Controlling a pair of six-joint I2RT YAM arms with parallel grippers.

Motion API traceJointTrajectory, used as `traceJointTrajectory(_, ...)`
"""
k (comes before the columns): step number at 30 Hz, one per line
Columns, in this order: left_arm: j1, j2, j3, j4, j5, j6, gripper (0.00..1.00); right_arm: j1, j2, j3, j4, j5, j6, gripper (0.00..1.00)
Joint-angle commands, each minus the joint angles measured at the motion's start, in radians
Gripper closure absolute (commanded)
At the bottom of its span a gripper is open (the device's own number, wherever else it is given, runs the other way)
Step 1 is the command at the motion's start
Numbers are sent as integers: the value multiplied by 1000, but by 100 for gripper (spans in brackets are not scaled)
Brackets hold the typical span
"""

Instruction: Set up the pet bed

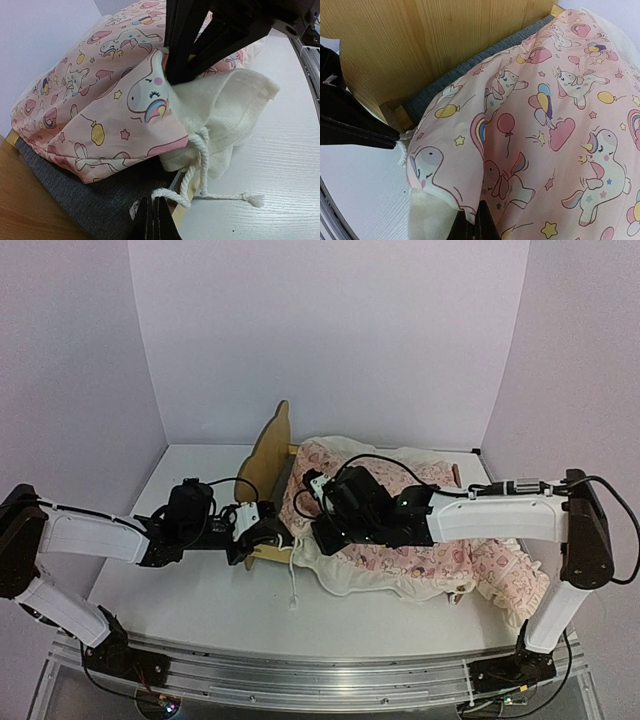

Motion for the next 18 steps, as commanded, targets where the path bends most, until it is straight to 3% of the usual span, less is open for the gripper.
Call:
traceJointTrajectory(1,-2,34,85,-14,-105,-101,100,1,-26,-2,45,21,15,100)
traceJointTrajectory(11,-36,106,151,-123,-105,-199,100,1,-13,18,69,70,3,99)
traceJointTrajectory(18,-37,196,146,-51,-146,-235,91,2,-13,2,89,77,-4,99)
